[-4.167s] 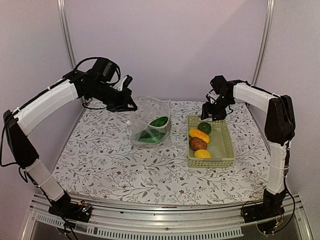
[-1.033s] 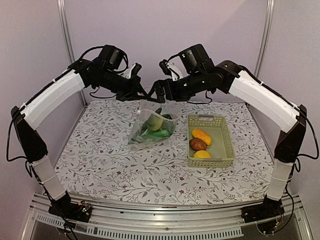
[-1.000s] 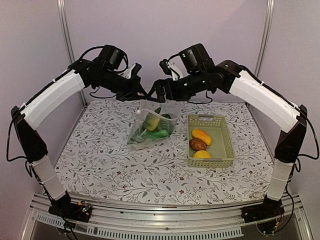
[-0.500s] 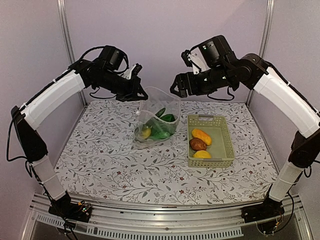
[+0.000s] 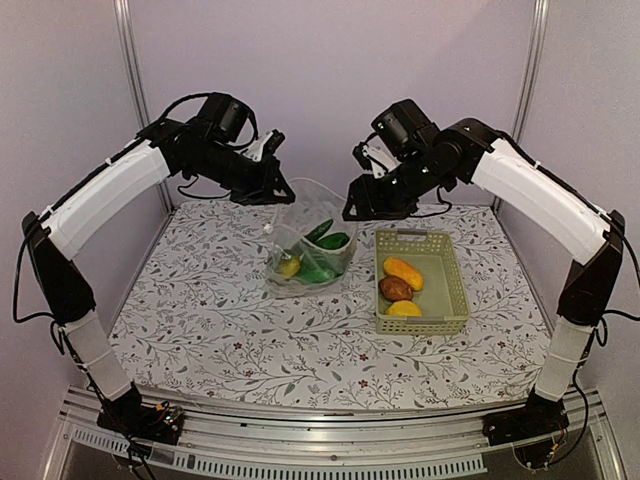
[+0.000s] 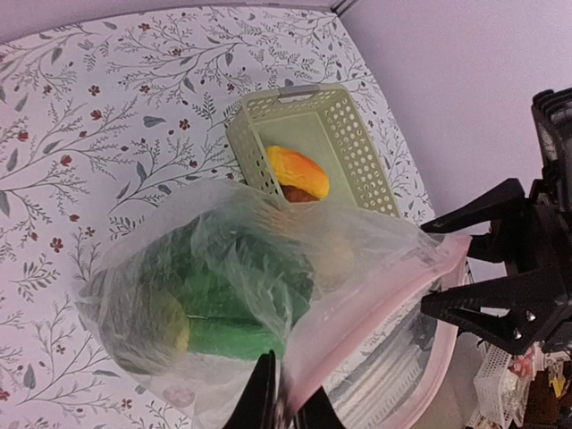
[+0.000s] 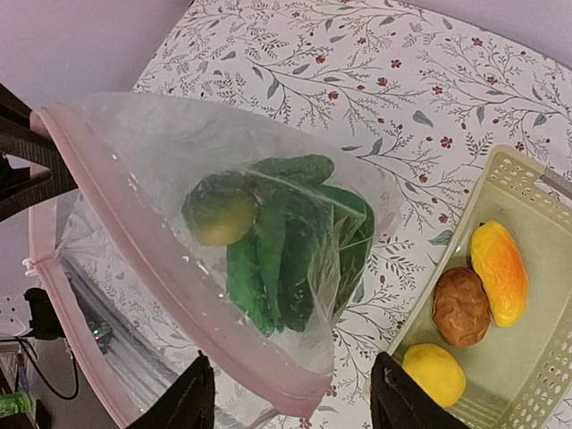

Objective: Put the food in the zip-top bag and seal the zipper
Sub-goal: Pass from the left arm to the right, then pass from the right arm to the left

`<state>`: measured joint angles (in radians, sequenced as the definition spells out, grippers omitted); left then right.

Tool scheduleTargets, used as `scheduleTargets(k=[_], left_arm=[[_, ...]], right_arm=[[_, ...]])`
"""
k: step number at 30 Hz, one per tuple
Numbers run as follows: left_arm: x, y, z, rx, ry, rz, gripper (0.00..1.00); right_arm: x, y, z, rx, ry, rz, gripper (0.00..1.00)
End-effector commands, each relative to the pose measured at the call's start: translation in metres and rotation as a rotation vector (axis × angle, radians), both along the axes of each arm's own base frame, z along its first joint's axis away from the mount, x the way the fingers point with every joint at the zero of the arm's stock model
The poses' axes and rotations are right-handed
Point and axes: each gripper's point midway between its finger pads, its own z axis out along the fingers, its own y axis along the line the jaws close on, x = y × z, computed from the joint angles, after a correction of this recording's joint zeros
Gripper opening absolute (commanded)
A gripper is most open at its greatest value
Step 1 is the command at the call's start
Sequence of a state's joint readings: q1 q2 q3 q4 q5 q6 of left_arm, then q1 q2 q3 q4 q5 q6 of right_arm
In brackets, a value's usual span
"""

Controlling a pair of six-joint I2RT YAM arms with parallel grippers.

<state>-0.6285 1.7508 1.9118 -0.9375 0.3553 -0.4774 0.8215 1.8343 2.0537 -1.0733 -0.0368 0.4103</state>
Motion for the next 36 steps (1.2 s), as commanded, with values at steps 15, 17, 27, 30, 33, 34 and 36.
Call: scheduleTargets(k=[15,17,27,30,33,34,36], left_arm=[[-0.047,0.021,-0.019,0.297,-0.008,-0.046,0.23],[-0.051,0.020,-0.015,0.332,-0.032,-0.042,0.24],[-0.064,0.014,-0.010,0.413,-0.034,0.004,0.27],[-0.065,0.011,-0.015,0.407,-0.007,0.007,0.26],[-0.066,0.010,-0.019,0.404,0.023,0.022,0.23],[-0.066,0.010,-0.021,0.405,0.034,0.031,0.22],[-0.068,0.008,-0.022,0.401,0.046,0.031,0.19]], right_arm=[[0.001,0.010,-0.004,0.143,0.164,-0.038,0.00],[0.002,0.010,-0.006,0.143,0.171,-0.036,0.00],[0.003,0.016,-0.007,0.161,0.186,-0.017,0.00],[0.004,0.016,-0.008,0.162,0.189,-0.017,0.00],[0.005,0.016,-0.008,0.163,0.189,-0.018,0.00],[0.005,0.016,-0.009,0.163,0.189,-0.018,0.00],[0.006,0.016,-0.009,0.163,0.189,-0.019,0.00]])
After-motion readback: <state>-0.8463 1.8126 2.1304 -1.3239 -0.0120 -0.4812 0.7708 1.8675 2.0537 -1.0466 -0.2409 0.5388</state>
